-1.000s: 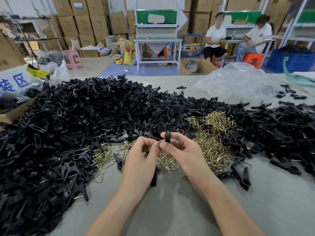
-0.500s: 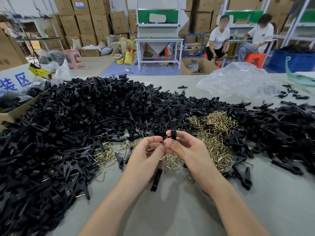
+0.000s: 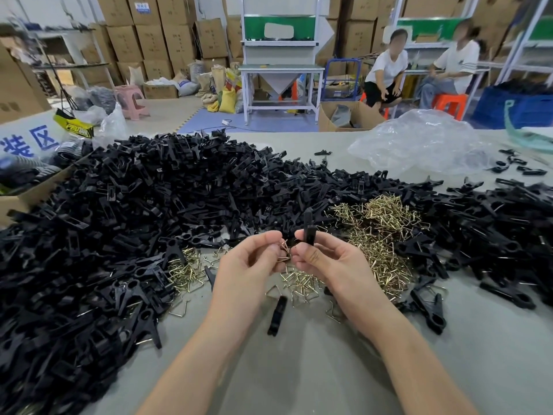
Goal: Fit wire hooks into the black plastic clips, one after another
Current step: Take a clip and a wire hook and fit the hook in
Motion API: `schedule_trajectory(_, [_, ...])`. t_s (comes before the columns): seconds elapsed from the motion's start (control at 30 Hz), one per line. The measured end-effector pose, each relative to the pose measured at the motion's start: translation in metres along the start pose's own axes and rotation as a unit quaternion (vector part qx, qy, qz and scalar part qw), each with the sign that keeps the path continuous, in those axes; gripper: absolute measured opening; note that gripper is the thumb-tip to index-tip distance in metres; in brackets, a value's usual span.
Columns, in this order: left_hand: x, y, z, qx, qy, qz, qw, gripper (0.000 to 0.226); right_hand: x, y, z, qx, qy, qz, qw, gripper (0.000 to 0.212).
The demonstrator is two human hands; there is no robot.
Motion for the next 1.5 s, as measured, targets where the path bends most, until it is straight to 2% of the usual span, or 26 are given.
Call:
schedule_trajectory(0.13, [-0.004, -0.003, 0.005, 0.211, 0.019, 0.088, 0.973, 0.021, 0.002, -0.001, -0.002, 0.033, -0.006, 0.005, 0.999, 0.026])
schedule_trajectory(0.2, [-0.006, -0.004, 0.01, 0.23, 0.016, 0.097, 0.968, 0.022, 0.002, 0.001, -0.003, 0.037, -0.011, 0.005, 0.999, 0.027])
schedule_trajectory(0.23, [-0.007, -0.004, 0.014, 0.145, 0.022, 0.069, 0.987, 0.023, 0.001, 0.001, -0.003, 0.023, -0.009, 0.0, 1.0, 0.028])
schedule_trajectory(0.27, [-0.007, -0.003, 0.019, -0.018, 0.039, 0.015, 0.999, 0.025, 0.0, 0.001, -0.002, 0.001, -0.007, -0.007, 1.0, 0.03])
schedule_trajectory(0.3, [-0.005, 0.001, 0.02, -0.207, 0.056, -0.056, 0.975, 0.026, 0.0, 0.002, -0.001, -0.024, -0.004, -0.014, 1.0, 0.031])
schedule_trajectory(0.33, [-0.001, 0.006, 0.018, -0.332, 0.069, -0.124, 0.933, 0.027, -0.001, 0.003, 0.0, -0.047, -0.001, -0.018, 0.999, 0.033])
schedule_trajectory(0.37, [0.002, 0.008, 0.014, -0.372, 0.066, -0.165, 0.911, 0.027, -0.003, 0.003, 0.001, -0.067, 0.001, -0.02, 0.998, 0.034])
schedule_trajectory(0.43, [0.006, 0.007, 0.005, -0.273, 0.019, -0.154, 0.949, 0.021, -0.004, 0.005, 0.001, -0.091, -0.002, -0.018, 0.996, 0.037])
schedule_trajectory(0.5, [0.007, 0.001, -0.004, -0.157, -0.029, -0.098, 0.982, 0.012, -0.004, 0.007, 0.0, -0.094, -0.01, -0.014, 0.995, 0.041])
schedule_trajectory(0.67, [0.003, -0.005, -0.005, -0.075, -0.006, -0.06, 0.995, 0.008, -0.002, 0.007, -0.005, -0.062, -0.031, 0.007, 0.998, 0.041])
schedule_trajectory(0.8, [0.001, -0.001, -0.002, 0.017, 0.015, -0.045, 0.999, 0.009, 0.001, 0.001, -0.007, 0.032, -0.018, 0.054, 0.998, 0.027])
schedule_trajectory(0.97, [-0.003, -0.001, 0.007, 0.02, 0.052, -0.056, 0.997, 0.017, 0.001, -0.003, -0.005, 0.105, 0.013, 0.091, 0.99, 0.023])
schedule_trajectory(1.07, [-0.005, -0.003, 0.011, 0.031, 0.047, -0.04, 0.998, 0.021, 0.002, -0.005, -0.006, 0.115, 0.015, 0.114, 0.987, 0.025])
schedule_trajectory(1.17, [-0.006, -0.004, 0.012, 0.048, 0.034, -0.027, 0.998, 0.025, 0.002, -0.002, -0.003, 0.18, 0.026, 0.117, 0.976, 0.029])
schedule_trajectory(1.3, [-0.008, -0.001, 0.015, 0.091, 0.039, -0.026, 0.995, 0.023, 0.001, 0.003, 0.0, 0.241, 0.067, 0.119, 0.961, 0.033])
schedule_trajectory(1.5, [-0.007, 0.0, 0.016, 0.065, 0.046, -0.019, 0.997, 0.006, -0.001, 0.005, 0.001, 0.244, 0.073, 0.135, 0.958, 0.03])
Point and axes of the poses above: each hand's wrist, its own x-axis away from the middle knuckle, its own z-axis out of the back of the hand, y = z × x, the point moved 4 cm from there along -x, towards the middle knuckle, and after that the axes turned 1 degree about -y, right-handed, at the moved point
